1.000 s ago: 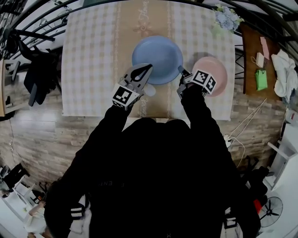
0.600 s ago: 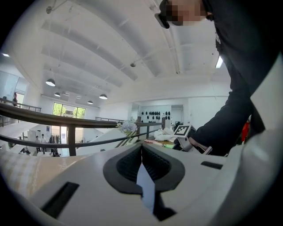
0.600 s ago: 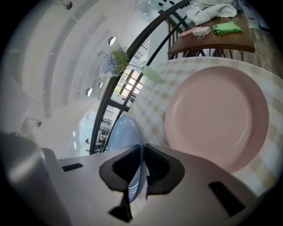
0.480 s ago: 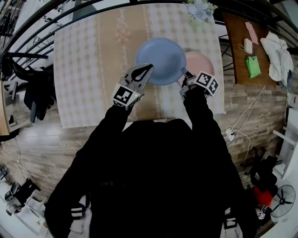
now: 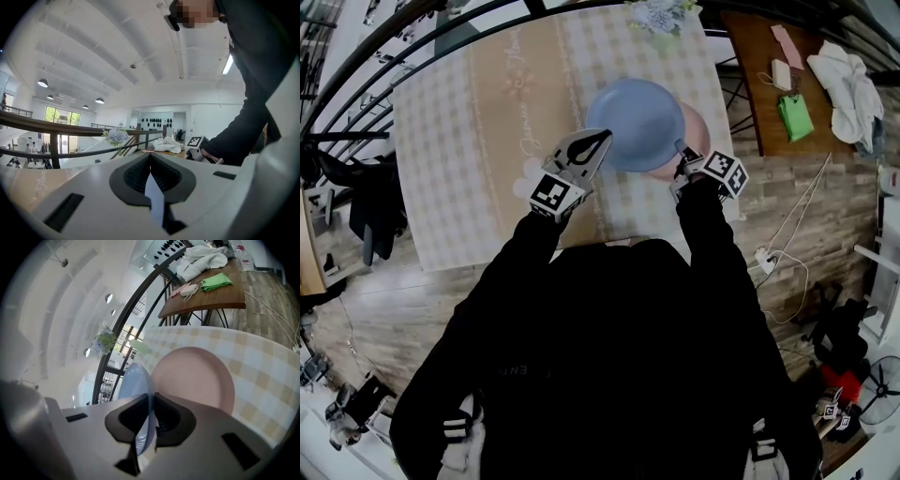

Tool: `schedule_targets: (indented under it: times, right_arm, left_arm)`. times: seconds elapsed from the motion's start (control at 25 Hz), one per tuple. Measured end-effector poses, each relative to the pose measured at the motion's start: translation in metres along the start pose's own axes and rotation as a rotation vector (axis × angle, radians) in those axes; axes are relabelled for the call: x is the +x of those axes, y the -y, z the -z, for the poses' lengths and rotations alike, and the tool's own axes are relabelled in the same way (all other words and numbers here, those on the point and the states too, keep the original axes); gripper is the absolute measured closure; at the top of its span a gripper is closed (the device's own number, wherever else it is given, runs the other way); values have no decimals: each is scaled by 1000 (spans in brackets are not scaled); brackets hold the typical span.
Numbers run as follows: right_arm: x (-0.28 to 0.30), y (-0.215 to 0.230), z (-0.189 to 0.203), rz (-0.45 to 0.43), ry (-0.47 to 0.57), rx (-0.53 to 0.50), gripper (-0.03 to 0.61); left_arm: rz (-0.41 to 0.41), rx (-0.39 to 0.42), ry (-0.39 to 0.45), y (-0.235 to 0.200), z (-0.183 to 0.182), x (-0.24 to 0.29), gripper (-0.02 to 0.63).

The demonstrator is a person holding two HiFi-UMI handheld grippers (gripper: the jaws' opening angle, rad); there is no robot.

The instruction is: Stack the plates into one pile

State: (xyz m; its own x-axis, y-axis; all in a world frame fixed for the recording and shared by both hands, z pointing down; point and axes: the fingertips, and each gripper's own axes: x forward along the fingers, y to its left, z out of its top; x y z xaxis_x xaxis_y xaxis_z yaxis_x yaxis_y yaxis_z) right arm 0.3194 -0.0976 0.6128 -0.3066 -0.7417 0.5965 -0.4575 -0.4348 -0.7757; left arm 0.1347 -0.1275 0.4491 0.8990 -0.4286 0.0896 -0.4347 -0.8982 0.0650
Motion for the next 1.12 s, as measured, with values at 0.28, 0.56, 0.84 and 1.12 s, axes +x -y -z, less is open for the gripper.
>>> schedule_targets:
  times: [0.28,0.56,0.84,1.12]
  right_arm:
    - [-20,30,-20,22,36,38,532]
    - [-31,56,-20,47,50,67,529]
    - [-39,89,-38,78,36,79,532]
    - [-41,105,-33,117,39,85,531]
  left_arm:
    - [38,-10,8,20,-1,25,594]
    - [75,-7,-5,40,4,41,594]
    - [110,1,-7,65,-3,77,594]
    - [107,13,-17,71,0,73,594]
